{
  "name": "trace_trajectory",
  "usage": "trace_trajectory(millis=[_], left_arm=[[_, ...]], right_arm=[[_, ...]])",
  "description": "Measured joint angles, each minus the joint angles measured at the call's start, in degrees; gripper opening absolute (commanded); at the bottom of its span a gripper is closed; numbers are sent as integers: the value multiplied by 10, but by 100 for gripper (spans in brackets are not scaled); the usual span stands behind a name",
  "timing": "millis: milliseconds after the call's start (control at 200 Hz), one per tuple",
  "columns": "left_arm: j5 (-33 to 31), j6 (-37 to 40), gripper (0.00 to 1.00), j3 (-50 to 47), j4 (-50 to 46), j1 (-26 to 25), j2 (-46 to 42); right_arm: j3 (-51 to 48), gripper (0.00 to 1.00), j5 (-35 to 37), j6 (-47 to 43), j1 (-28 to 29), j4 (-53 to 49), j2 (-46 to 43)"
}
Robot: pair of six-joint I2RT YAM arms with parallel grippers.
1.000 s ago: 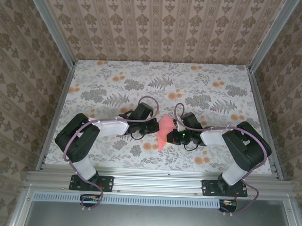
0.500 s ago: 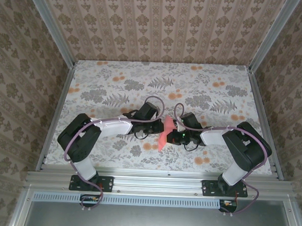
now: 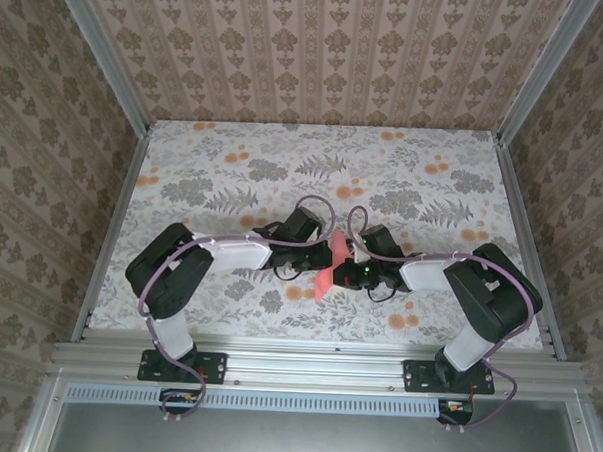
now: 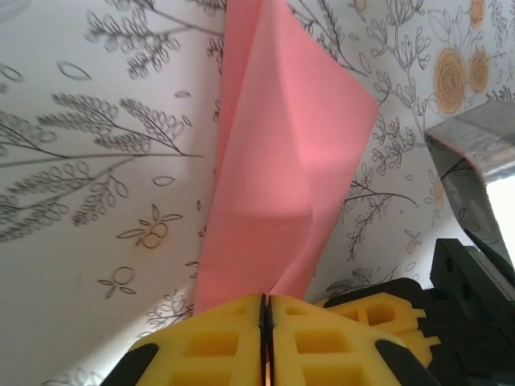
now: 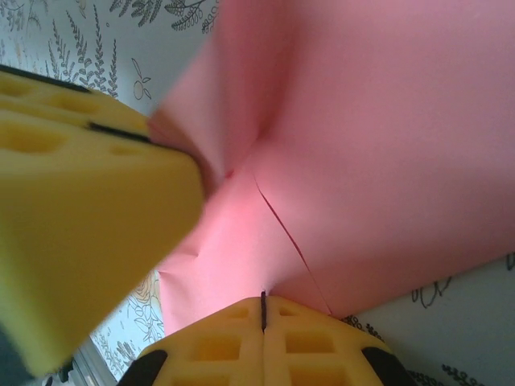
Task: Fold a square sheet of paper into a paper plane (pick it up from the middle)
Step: Fold the wing for the fifth time at the center of the table.
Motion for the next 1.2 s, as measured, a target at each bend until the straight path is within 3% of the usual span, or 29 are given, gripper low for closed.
trace_trajectory(millis=[600,1205], left_arm=[[2,-20,10,-10,34,-2,10],[7,-34,10,-10,39,0,10]], right_arm=[[0,6,22,-1,-14,-26,-50],[1,5,39,0,-16,-59,-30]])
